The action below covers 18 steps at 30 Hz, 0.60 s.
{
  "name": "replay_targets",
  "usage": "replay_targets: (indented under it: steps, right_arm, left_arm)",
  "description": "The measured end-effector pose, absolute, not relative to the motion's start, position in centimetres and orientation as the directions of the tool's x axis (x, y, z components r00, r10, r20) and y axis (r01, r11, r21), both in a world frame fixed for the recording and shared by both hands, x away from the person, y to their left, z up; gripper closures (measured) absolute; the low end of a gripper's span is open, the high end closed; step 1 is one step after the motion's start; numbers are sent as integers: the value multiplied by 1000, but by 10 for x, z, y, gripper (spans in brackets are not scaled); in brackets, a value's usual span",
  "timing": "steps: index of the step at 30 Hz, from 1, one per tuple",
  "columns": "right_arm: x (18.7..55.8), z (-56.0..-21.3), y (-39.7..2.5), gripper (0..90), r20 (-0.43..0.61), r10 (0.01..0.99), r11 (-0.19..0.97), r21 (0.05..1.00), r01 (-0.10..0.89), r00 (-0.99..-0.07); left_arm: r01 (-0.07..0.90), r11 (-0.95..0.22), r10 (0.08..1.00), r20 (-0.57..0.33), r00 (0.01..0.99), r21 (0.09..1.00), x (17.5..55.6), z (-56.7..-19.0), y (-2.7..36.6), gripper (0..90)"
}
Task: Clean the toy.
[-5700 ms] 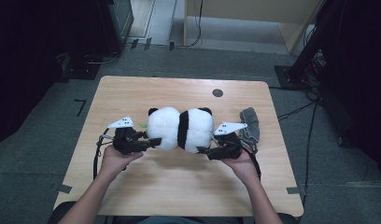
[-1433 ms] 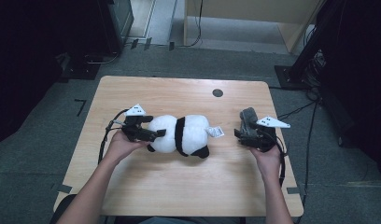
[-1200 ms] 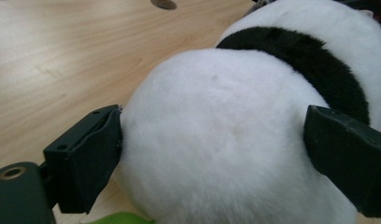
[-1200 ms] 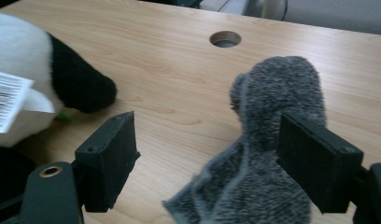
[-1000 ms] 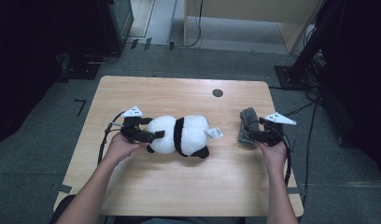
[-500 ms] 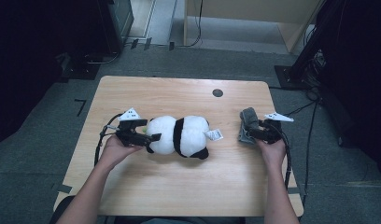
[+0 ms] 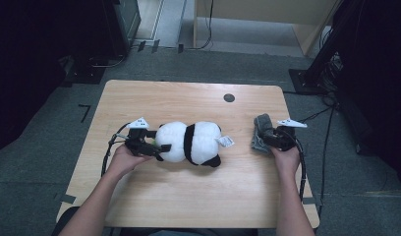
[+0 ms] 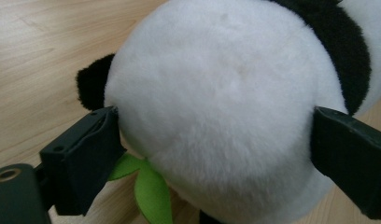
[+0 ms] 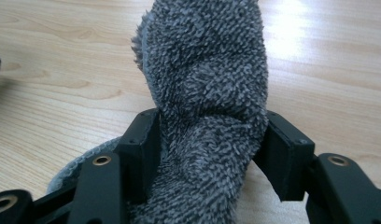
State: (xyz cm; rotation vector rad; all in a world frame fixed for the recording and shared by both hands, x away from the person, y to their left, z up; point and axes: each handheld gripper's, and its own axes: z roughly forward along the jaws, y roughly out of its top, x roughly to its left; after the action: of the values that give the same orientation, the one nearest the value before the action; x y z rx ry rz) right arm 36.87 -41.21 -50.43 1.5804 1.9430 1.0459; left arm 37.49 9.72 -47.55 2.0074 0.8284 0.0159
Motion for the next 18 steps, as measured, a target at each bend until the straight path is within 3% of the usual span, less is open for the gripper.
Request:
replay_targets:
  steps: [9, 14, 18]
  right_arm:
    - [370, -509, -413, 561, 177, 951, 44, 734, 677, -253]
    - [370, -506, -412, 693, 199, 952, 22, 714, 700, -233]
    - [370, -501, -410, 718, 187, 958, 25, 700, 714, -218]
  left_arm:
    - [557, -332, 559, -318, 766, 761, 372, -474, 99, 237]
    - [550, -336, 559, -309, 770, 764, 370, -475, 99, 297]
    - [558, -330, 562, -316, 764, 762, 369, -475, 99, 317]
